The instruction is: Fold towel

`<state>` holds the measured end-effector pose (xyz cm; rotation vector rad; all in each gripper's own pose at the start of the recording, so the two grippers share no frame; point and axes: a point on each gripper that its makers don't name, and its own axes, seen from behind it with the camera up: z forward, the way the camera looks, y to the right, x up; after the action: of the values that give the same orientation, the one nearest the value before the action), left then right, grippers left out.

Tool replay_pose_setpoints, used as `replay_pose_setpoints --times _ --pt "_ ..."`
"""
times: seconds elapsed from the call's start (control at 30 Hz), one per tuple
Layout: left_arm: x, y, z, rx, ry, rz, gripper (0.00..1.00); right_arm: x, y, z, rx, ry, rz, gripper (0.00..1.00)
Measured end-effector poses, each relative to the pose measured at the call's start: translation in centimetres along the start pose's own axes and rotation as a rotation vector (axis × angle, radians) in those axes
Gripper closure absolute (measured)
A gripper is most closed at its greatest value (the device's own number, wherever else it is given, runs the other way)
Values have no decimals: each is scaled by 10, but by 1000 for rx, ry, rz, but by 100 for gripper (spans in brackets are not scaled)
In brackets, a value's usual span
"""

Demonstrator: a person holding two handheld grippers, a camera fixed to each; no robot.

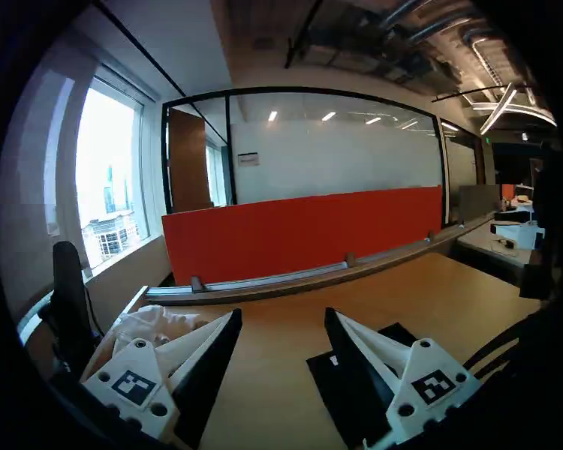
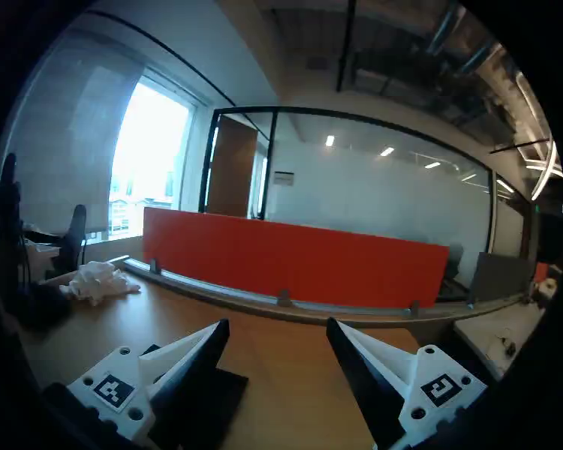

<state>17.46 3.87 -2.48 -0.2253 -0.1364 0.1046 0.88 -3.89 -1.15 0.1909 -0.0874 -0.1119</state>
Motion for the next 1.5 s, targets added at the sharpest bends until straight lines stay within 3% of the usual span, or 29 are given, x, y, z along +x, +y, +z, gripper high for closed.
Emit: replay_pose_setpoints --times 0.27,0.67,0.97,1.5 --pt "-7 18 0 -105 -36 45 19 -3 -27 1 132 -52 -29 0" --pt "-35 36 -2 -190 -103 85 19 -28 -62 1 290 -145 -64 0" --pt "-55 45 -3 -223 -137 100 19 -48 -74 1 344 -193 -89 0" --pt "-119 68 1 -268 -225 99 19 -117 -89 -1 385 -295 -121 0"
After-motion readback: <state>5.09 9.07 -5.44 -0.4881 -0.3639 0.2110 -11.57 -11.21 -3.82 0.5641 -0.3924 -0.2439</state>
